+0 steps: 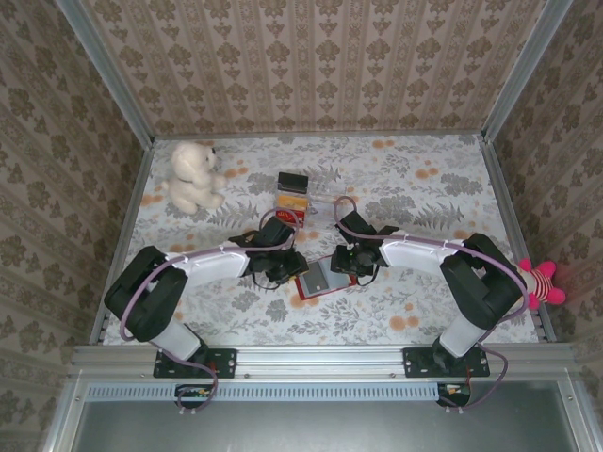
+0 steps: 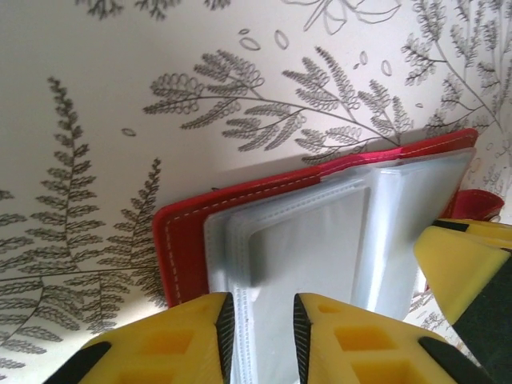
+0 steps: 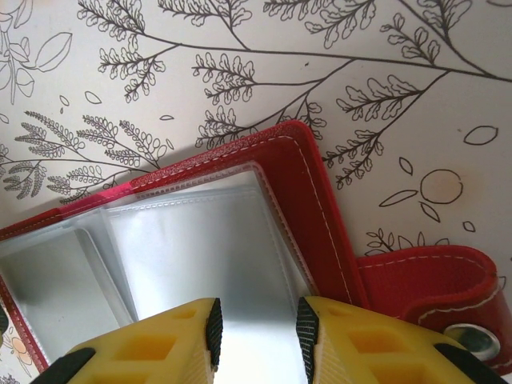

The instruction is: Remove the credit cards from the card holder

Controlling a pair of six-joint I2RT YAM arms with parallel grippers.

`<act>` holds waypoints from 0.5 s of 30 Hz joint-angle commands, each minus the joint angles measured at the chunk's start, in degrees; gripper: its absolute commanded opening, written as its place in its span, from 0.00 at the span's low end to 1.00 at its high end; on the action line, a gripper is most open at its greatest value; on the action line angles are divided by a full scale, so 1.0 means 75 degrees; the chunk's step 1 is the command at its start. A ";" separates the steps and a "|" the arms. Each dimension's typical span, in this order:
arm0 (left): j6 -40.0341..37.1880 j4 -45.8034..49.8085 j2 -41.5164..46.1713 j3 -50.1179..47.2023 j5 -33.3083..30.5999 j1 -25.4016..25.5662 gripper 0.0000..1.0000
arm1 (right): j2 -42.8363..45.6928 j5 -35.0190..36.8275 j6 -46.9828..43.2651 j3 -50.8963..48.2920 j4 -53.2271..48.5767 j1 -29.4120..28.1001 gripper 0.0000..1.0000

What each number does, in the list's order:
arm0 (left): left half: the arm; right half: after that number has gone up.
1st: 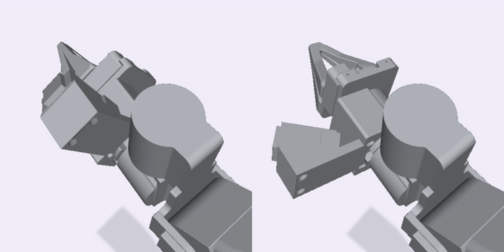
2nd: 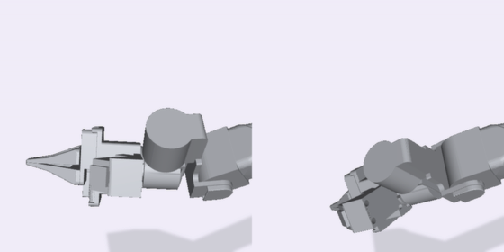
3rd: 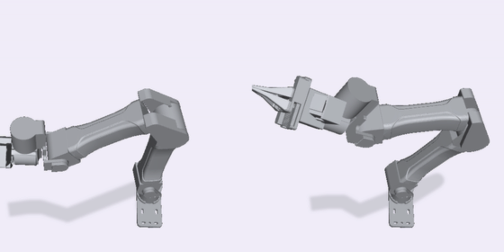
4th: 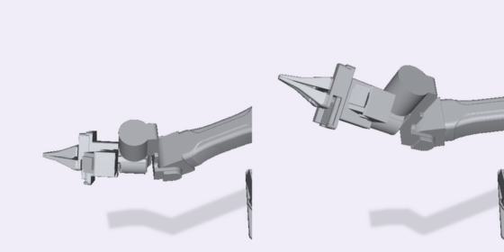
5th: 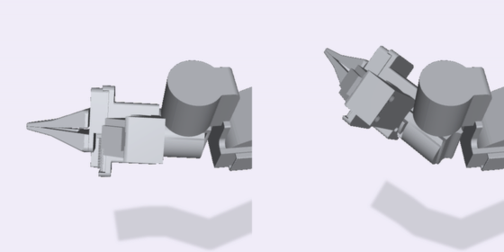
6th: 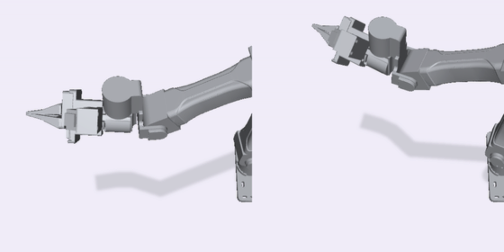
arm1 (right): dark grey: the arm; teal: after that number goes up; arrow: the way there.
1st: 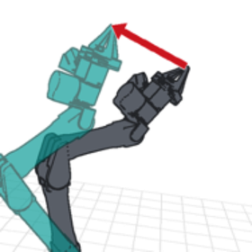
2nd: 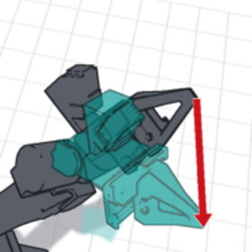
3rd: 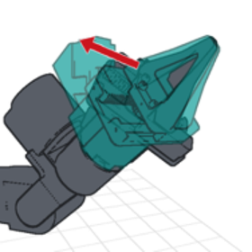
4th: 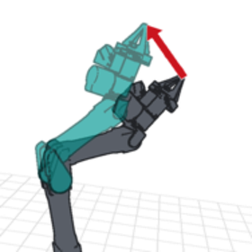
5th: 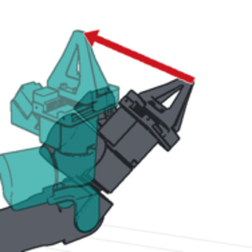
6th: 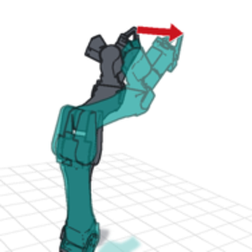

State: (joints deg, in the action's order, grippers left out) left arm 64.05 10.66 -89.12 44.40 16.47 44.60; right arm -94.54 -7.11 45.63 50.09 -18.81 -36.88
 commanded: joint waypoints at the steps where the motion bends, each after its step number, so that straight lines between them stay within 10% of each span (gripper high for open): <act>1: -0.0185 0.0068 0.0039 0.0177 0.0008 0.0027 0.26 | -0.0374 -0.0364 0.0022 -0.0208 -0.0468 -0.0027 0.34; 15: -0.0160 -0.0237 -0.0410 0.0201 0.0263 0.0003 0.27 | -0.0442 -0.0399 -0.0072 -0.0129 -0.0495 -0.0021 0.34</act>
State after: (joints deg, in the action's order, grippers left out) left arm 63.86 9.54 -91.07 44.60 17.34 44.60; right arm -94.67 -7.33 45.21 50.15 -18.85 -36.77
